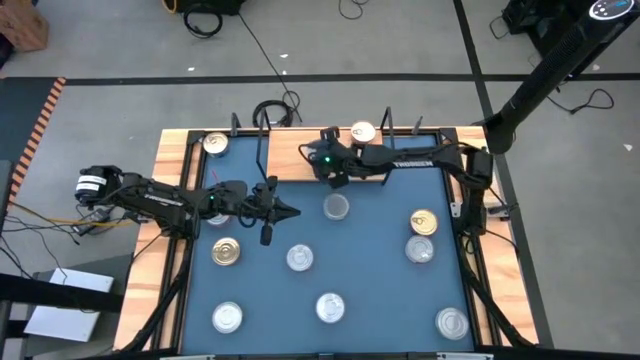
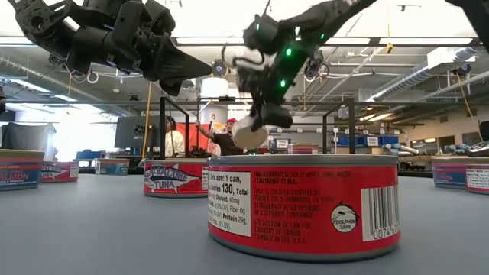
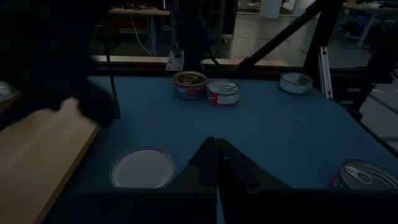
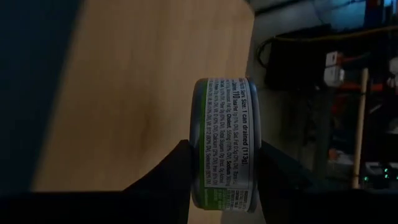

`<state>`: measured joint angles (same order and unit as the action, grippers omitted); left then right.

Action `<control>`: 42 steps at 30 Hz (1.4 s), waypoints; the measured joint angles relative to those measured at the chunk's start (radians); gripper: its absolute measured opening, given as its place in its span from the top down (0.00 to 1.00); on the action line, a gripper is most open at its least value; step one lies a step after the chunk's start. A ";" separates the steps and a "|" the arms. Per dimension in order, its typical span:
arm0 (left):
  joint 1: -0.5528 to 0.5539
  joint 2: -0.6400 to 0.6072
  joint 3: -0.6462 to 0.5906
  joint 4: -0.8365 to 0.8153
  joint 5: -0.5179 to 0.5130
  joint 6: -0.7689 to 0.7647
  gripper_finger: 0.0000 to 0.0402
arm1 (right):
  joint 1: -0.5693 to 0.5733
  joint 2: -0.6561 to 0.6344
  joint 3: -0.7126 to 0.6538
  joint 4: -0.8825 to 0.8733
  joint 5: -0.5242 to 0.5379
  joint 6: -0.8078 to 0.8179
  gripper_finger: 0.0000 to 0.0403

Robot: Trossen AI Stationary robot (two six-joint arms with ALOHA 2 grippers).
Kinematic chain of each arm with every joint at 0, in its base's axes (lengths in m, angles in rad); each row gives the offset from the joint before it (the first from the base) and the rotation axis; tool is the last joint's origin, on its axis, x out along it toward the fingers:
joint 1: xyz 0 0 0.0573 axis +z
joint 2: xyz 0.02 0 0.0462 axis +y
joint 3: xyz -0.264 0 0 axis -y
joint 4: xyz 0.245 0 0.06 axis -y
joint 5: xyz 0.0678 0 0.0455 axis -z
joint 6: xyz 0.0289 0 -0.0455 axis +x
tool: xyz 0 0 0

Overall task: Stack canned seafood by type on shelf
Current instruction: Put the green tuna can on the shelf, then put the red tuna can on the shelf

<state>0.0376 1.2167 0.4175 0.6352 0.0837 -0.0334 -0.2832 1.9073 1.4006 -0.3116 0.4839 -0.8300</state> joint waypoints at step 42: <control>0.000 0.000 0.000 0.001 0.000 -0.023 1.00 | -0.121 0.054 0.000 0.053 -0.101 0.099 0.50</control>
<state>0.0377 1.2167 0.4175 0.6357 0.0837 -0.0559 -0.4041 1.9611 1.4006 -0.2587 0.3825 -0.7312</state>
